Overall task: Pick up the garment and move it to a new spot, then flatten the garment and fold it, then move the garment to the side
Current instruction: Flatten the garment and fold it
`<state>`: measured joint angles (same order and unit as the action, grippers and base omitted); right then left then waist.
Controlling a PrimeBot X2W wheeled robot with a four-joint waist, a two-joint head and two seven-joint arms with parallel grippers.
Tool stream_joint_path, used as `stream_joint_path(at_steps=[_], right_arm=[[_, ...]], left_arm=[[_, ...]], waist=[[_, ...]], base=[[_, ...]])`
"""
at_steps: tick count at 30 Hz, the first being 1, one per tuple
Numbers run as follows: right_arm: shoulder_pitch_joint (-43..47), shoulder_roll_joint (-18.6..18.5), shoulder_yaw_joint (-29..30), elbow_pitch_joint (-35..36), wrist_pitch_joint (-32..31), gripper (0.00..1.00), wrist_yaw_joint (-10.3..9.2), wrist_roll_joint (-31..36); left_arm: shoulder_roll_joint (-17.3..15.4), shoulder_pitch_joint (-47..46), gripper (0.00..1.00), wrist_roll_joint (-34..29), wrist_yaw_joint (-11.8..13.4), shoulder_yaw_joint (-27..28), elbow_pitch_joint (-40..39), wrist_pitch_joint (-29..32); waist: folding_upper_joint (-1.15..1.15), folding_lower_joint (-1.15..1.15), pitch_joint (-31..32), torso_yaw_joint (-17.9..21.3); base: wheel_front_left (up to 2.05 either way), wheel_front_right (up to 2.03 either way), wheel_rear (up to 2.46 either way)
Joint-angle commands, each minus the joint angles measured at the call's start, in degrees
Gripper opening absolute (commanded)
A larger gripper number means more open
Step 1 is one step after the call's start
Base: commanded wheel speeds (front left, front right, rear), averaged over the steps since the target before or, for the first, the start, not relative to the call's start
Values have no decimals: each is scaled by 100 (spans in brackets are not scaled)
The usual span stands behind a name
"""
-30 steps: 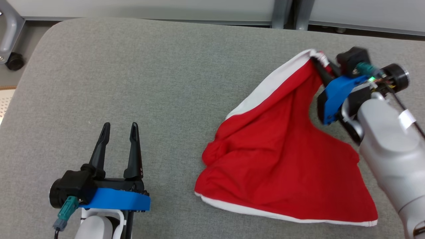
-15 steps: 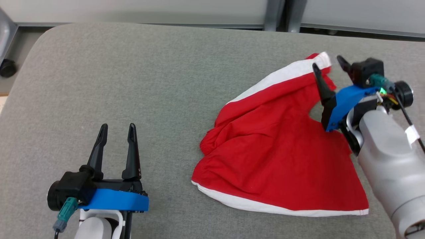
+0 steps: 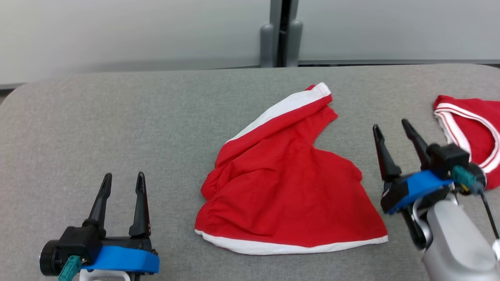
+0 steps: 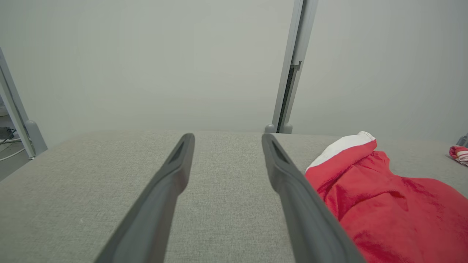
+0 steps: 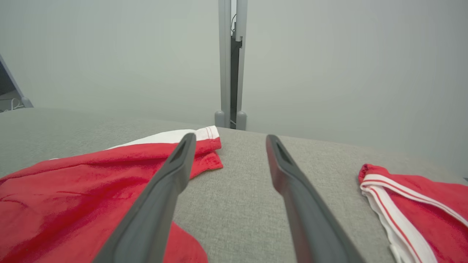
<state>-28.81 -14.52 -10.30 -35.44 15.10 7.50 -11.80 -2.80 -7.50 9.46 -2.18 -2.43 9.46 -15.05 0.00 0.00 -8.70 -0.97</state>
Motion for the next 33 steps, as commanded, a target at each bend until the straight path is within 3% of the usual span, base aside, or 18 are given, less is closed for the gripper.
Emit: stream_joint_path(at_steps=[1,9,15,22,33], right_arm=[[204,69,52,146,-1,100,-2,47],[1509,470,486,1703,0,100,-2,169],[2252,695,609,2458,1,100,-2,319],[2817,898,701,2872,1,100,-2,538],[3035,1036,761,2849,1,100,-2,595]], left_arm=[[-23,66,100,-32,-39,38,11,-14],[-22,272,100,-150,-142,183,38,-14],[-22,416,100,-210,-182,238,72,-14],[-22,560,100,-228,-191,301,54,-14],[-22,627,100,-192,-168,299,104,-14]], waist=[[0,0,167,176],[0,0,369,322],[0,0,523,317],[0,0,632,268],[0,0,690,246]], base=[[0,0,0],[0,0,0],[0,0,0],[0,0,0],[0,0,0]])
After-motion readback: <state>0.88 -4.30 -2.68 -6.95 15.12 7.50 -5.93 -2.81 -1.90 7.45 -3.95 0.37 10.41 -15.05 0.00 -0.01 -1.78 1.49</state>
